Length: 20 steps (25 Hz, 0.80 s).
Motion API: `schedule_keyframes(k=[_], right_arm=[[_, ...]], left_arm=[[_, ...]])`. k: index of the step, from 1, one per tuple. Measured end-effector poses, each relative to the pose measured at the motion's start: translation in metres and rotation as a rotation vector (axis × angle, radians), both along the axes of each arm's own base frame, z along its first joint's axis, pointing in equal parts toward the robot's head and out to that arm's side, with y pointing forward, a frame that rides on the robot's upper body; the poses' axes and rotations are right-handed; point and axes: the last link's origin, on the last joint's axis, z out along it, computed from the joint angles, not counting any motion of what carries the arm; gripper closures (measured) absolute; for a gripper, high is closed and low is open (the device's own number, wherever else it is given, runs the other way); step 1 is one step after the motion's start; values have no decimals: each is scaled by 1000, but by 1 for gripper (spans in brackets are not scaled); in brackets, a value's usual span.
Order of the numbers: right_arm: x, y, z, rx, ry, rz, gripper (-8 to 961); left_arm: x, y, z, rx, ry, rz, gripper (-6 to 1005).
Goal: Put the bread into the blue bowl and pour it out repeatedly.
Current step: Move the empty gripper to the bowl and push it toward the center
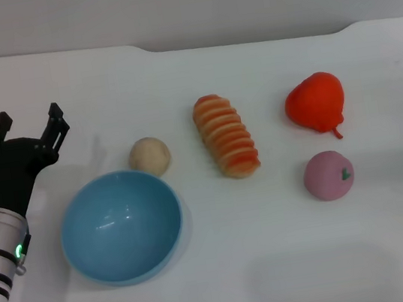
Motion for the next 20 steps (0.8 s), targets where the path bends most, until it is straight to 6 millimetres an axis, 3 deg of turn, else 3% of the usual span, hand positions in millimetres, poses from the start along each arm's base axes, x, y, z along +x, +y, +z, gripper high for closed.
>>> schedule_keyframes(k=[12,15,20], right_arm=[[3,-4,-1,-2,2,-10,418],[4,-5,-1,-3,3,-13,418],[3,-4,-1,-3,4,-11,418]], left_arm=[[-1,6,3,5,-89,20,128],[5,26,13,6,-113,-17,128],[15,83,25,-122,-138,-19,129]])
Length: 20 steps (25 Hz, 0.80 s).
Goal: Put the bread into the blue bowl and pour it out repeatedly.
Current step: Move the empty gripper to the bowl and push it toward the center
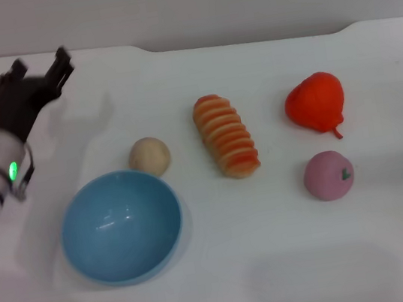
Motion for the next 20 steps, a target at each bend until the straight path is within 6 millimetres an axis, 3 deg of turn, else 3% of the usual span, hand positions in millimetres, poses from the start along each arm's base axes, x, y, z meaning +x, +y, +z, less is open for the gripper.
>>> schedule_keyframes(k=[4,10,15,16,17,20], right_arm=[[-3,3,-1,-3,1,7,418],[-4,3,-3,-14,-3,14,418],[-3,2,-5,-22,-1,10,418],[-3,1,-5,-23,-1,10,418],[-4,1,-6,-26,0,10,418],[-4,1,-8,-31,4,8,418]], left_arm=[[19,40,7,-156,-20,-13,128],[60,77,20,-382,-8,-70,129],[105,82,34,-642,25,-118,132],[105,82,34,-642,25,-118,133],[120,74,40,-788,16,-55,134],[122,67,44,-858,19,-1,138]])
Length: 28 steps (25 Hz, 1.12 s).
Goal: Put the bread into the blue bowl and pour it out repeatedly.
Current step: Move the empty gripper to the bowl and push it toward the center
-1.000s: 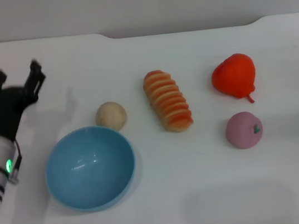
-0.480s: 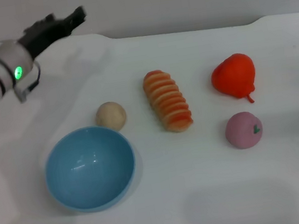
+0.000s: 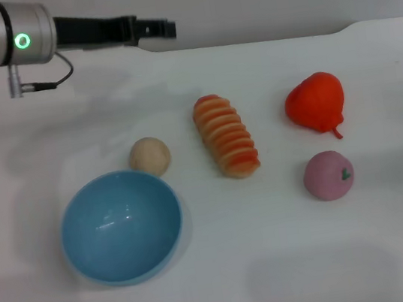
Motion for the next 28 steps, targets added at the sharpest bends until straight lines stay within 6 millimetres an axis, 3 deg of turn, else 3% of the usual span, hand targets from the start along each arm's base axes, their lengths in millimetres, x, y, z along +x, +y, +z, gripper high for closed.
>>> schedule_keyframes(k=[5,12,20,28], right_arm=[[1,-2,-1,-2,1,-3,417],[5,-4,1,25,63,-24,417],[10,-5,11,60,93,-39,417],[8,0,15,70,77,-26,418]], left_arm=[[0,-24,21,-111,162,109,140],[-1,-62,51,-89,398,225,139],[-6,-94,43,-233,549,295,139],[-13,-93,42,-234,594,325,139]])
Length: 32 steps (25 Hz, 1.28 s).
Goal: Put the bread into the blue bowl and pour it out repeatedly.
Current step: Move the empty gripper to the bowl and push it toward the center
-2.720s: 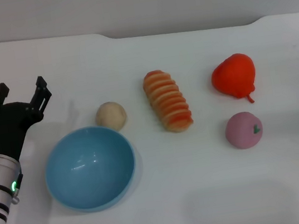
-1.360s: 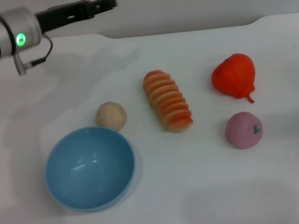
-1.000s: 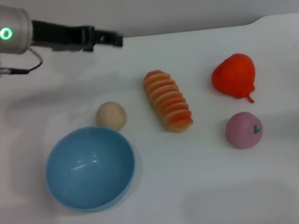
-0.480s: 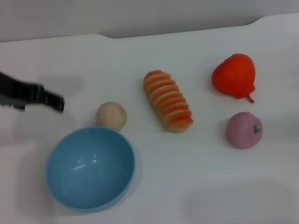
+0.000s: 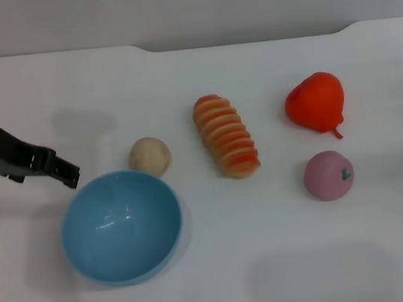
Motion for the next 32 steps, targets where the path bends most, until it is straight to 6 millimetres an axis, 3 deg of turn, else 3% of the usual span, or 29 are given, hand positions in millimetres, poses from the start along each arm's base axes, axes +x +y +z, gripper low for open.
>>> schedule_keyframes(k=[8,18,32], right_arm=[[-1,5,6,8,-15,7,418],[-1,10,5,-10,-18,-12,418],[1,8,6,-10,-25,-16,418]], left_arm=[[-11,-2,-14,-72,17,59,140],[-5,0,-34,-165,-2,69,142],[-19,13,-54,-174,13,80,170]])
